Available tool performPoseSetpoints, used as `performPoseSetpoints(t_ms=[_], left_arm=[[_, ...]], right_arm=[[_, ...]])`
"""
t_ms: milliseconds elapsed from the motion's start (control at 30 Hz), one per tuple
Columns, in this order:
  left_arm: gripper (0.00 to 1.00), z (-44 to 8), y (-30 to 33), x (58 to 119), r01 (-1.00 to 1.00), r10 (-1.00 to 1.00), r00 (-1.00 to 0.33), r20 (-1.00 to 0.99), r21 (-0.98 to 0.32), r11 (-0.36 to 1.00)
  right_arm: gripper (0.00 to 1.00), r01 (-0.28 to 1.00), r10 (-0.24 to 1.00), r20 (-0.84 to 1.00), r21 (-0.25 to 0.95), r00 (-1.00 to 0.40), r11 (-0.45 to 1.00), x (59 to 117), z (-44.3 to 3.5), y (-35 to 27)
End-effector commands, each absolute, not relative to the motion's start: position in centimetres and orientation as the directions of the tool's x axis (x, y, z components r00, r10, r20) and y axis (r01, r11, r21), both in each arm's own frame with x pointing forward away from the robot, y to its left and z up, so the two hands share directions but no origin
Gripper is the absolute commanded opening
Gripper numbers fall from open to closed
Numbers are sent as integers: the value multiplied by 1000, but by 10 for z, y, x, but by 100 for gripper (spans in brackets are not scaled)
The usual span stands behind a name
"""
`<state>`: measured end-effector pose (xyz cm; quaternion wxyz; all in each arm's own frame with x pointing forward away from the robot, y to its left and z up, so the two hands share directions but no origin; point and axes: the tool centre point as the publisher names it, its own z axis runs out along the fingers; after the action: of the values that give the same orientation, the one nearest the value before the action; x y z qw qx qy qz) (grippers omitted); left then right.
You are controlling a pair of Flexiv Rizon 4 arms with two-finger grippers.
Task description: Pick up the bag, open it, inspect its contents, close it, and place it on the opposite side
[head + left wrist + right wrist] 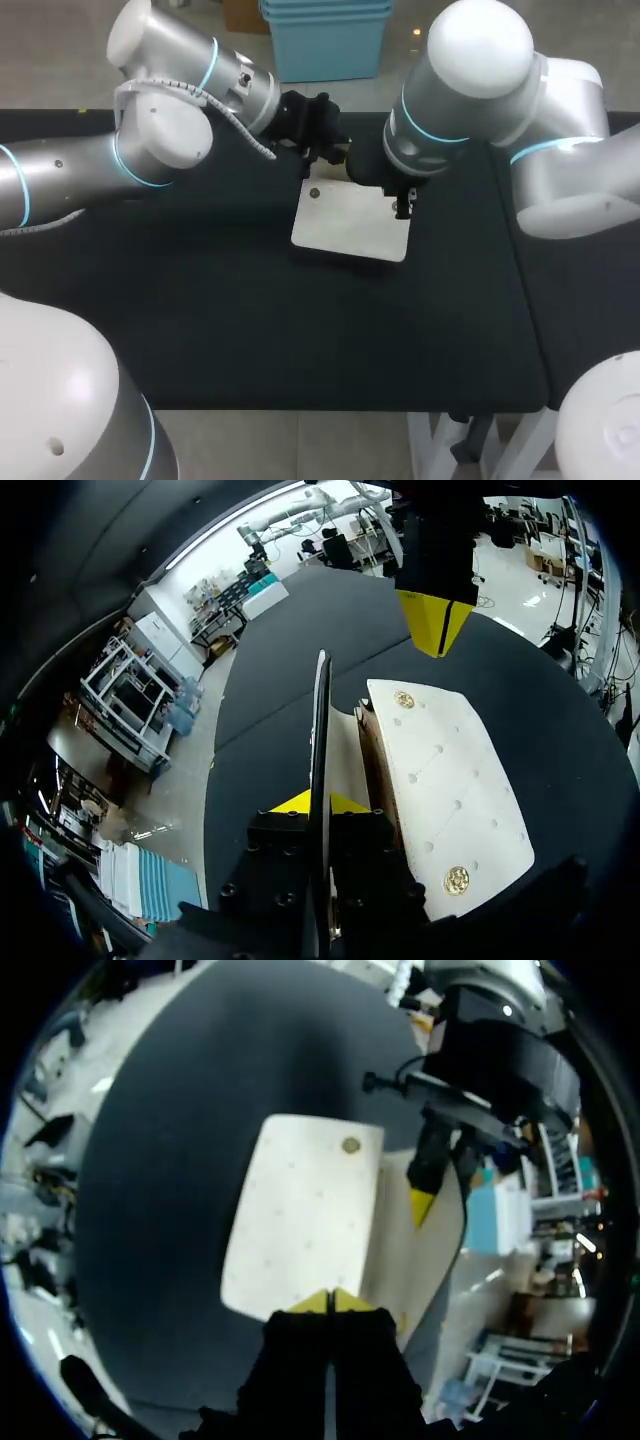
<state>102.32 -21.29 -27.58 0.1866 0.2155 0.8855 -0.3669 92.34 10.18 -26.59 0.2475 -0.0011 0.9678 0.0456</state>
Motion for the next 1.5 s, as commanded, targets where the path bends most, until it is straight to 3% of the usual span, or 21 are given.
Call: performPoseSetpoints(t_ms=[33, 667, 1500], left_arm=[[0, -265, -207, 1024, 519, 262, -840, -475, -565, 641], [0, -262, -214, 1011, 378, 130, -908, -397, -648, 661], [0, -239, -204, 1003, 384, 123, -907, -402, -673, 632]], right_arm=[[0, -18, 25, -489, 84, -872, 996, 926, -261, 99], [0, -55, -24, -533, 42, -846, 998, 949, -255, 107], [0, -42, -34, -515, 5, -857, 999, 981, -275, 103]])
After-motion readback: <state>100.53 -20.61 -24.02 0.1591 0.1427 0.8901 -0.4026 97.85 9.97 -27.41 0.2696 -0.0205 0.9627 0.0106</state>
